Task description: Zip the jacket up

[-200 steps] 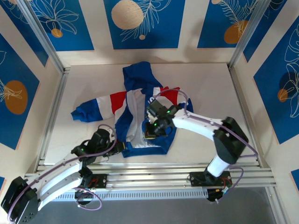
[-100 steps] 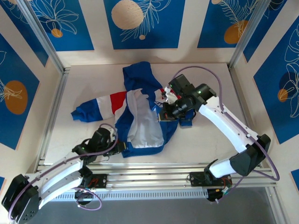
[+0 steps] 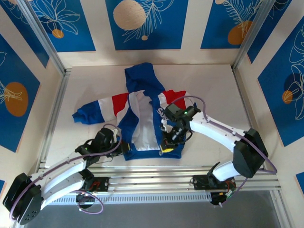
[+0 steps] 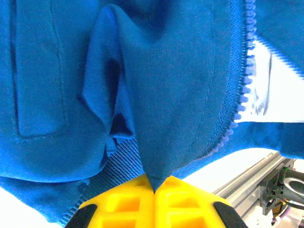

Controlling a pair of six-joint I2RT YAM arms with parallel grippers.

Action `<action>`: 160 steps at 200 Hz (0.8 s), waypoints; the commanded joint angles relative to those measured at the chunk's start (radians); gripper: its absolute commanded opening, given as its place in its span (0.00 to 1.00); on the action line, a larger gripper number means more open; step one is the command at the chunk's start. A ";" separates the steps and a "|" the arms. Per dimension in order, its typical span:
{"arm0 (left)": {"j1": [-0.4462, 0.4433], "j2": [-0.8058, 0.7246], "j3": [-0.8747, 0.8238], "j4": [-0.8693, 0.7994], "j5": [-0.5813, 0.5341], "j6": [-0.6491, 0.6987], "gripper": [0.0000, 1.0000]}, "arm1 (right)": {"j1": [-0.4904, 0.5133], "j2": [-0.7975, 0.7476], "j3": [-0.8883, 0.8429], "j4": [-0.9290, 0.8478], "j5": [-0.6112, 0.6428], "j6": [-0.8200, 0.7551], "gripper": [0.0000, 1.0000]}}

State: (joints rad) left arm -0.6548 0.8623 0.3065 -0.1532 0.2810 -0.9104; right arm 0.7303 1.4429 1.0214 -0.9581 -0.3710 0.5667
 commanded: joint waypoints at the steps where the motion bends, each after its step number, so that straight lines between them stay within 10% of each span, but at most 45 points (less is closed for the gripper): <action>1: -0.029 -0.018 0.039 0.019 0.011 -0.011 0.00 | -0.008 -0.013 -0.049 0.225 -0.068 0.089 0.00; 160: -0.112 0.007 0.033 0.622 0.056 0.013 0.00 | -0.184 -0.128 -0.227 0.658 -0.358 -0.076 0.00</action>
State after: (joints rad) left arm -0.7578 0.8501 0.3622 0.2596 0.2955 -0.9363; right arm 0.5659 1.3190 0.7650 -0.2955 -0.6056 0.6044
